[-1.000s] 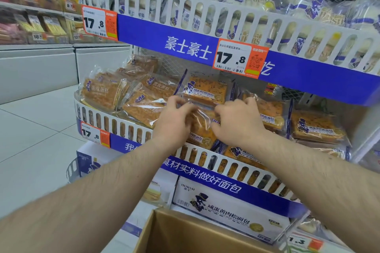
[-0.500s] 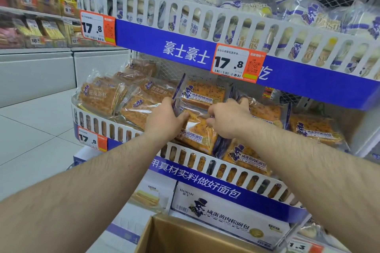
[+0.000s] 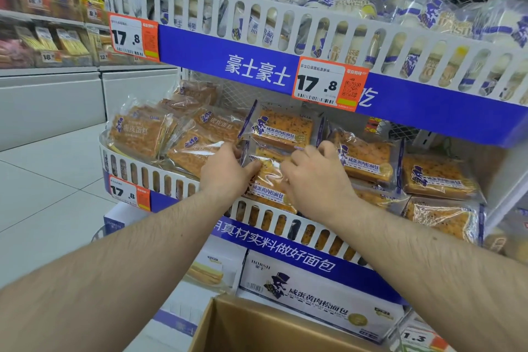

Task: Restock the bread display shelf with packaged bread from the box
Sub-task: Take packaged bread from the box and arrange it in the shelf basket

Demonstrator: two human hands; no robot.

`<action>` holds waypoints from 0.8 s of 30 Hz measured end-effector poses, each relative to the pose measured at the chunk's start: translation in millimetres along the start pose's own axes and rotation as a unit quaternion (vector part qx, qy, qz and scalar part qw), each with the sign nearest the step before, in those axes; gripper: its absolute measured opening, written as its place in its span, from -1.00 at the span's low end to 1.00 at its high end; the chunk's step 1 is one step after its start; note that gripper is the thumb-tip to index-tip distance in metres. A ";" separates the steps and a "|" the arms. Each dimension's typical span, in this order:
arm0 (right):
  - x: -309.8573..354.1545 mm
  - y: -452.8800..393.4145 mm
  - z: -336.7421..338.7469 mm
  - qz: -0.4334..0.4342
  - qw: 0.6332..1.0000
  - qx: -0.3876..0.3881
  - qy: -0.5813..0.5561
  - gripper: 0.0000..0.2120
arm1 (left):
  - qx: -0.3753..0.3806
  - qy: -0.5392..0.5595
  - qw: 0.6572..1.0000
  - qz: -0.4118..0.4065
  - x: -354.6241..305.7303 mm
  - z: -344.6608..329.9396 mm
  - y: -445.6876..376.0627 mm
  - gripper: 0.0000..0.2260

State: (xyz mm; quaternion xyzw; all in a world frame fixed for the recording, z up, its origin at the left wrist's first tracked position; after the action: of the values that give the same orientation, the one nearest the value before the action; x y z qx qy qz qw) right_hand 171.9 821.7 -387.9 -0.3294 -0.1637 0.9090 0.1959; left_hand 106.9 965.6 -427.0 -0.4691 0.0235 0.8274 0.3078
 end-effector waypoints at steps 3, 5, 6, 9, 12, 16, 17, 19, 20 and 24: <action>9.2 8.3 -5.9 0.005 0.999 0.020 -0.039 -0.62 | 0.006 0.009 1.000 0.012 2.4 2.1 -3.0 -0.61; 10.6 11.4 -6.8 -0.005 0.998 0.045 -0.044 -0.55 | 0.003 0.000 1.000 0.008 0.3 3.9 -3.5 -0.59; 10.7 12.6 -7.1 -0.010 0.998 0.048 -0.045 -0.53 | 0.002 -0.009 1.000 0.001 -1.4 3.8 -3.4 -0.59; 13.2 15.2 -2.9 -0.017 0.998 0.031 -0.047 -0.54 | -0.011 0.002 1.000 -0.025 -7.0 4.5 -3.3 -0.63; 14.3 19.8 -2.7 -0.021 0.998 0.033 -0.049 -0.58 | -0.059 0.064 0.996 -0.019 -12.9 12.6 -11.0 -0.63; 15.9 26.0 -4.3 -0.021 0.997 0.026 -0.072 -0.65 | -0.049 0.188 0.977 0.088 -20.2 16.7 -26.9 -0.62; 16.1 27.2 -5.4 -0.022 0.997 0.026 -0.073 -0.66 | -0.033 0.209 0.972 0.100 -22.7 15.6 -29.3 -0.66; 15.5 28.0 -6.8 -0.025 0.997 0.026 -0.069 -0.68 | -0.012 0.190 0.978 0.081 -28.7 12.8 -29.7 -0.75; 15.6 28.0 -7.3 -0.025 0.997 0.023 -0.066 -0.68 | -0.010 0.167 0.984 0.063 -31.0 11.4 -29.0 -0.76; 17.7 30.1 -9.6 -0.021 0.998 0.022 -0.063 -0.69 | -0.020 0.132 0.991 0.032 -31.6 9.8 -27.1 -0.76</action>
State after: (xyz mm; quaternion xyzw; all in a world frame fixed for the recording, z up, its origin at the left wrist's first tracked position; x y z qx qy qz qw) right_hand 158.3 805.3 -417.2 -0.2634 -0.1626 0.9270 0.2116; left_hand 125.5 975.4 -389.8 -0.5790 0.0623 0.7684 0.2655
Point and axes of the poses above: each hand's wrist, its own y-axis away from the middle knuckle, its own z-axis out of the back of the hand, x = y × z, the point moved 4 cm from there along -y, towards the middle knuckle, and after that the axes turned 1 degree about z, right-handed, at the moved point
